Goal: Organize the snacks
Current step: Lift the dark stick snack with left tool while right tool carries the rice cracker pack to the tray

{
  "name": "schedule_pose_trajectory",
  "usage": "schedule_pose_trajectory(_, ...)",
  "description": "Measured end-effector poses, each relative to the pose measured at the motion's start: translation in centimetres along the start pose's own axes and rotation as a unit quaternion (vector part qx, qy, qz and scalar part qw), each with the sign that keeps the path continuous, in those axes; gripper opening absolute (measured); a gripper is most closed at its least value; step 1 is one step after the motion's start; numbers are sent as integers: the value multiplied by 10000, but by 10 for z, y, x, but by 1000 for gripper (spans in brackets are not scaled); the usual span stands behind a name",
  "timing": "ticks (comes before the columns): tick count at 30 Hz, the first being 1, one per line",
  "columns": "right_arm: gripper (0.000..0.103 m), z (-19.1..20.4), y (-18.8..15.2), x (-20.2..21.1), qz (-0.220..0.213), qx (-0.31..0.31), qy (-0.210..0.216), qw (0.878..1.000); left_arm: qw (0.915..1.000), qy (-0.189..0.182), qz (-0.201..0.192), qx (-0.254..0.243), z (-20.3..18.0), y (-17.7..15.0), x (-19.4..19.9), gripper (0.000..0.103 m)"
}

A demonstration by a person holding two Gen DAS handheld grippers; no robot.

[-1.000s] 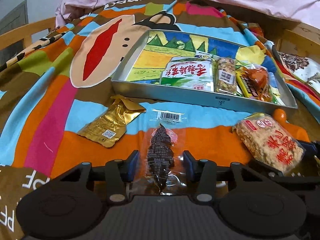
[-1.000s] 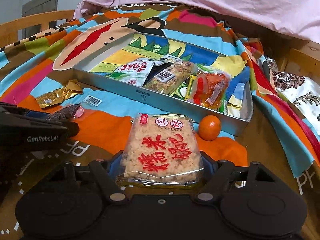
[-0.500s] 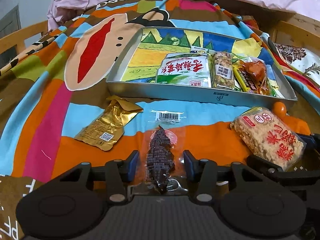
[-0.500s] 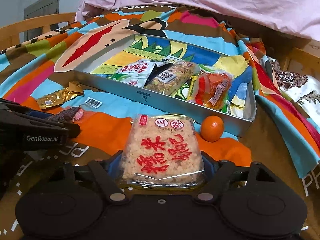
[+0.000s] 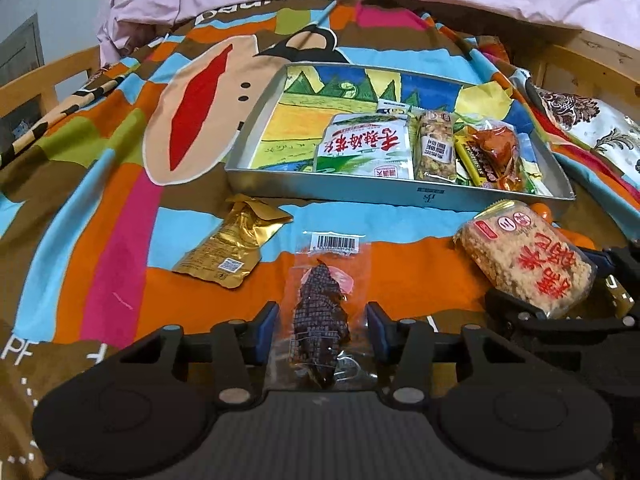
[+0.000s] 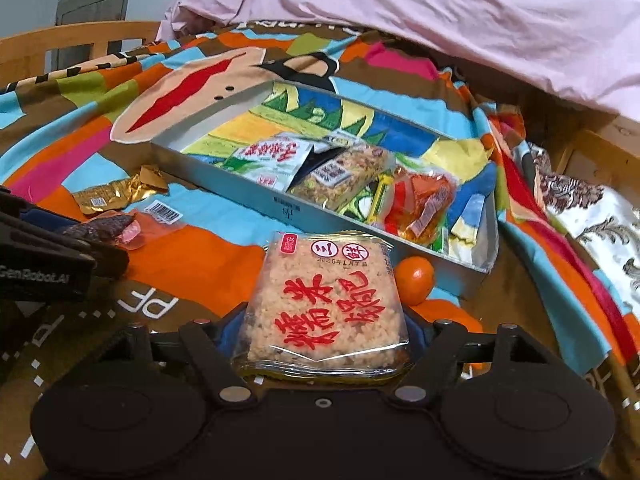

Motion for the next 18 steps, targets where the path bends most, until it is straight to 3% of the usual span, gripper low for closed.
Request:
schedule_pose_trajectory(9,76,2,14,22,-467,166,-140,9987,9994,121,-298,134,8,8,24,50)
schedule_pose_trajectory(18,76,-6,29,41,-992,-131,-171,9948,9957,82,-870,301,3,30,43,50)
Point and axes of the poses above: each gripper's, at about its wrist camera, not at the fingertips, and x roughly against the way its jaws point, z to its left, y to its top, the point moved 5 cm from there along -x, roughly the way its jaws point, and after that the axes turned 8 degrees about y, right-handed, at the moved point
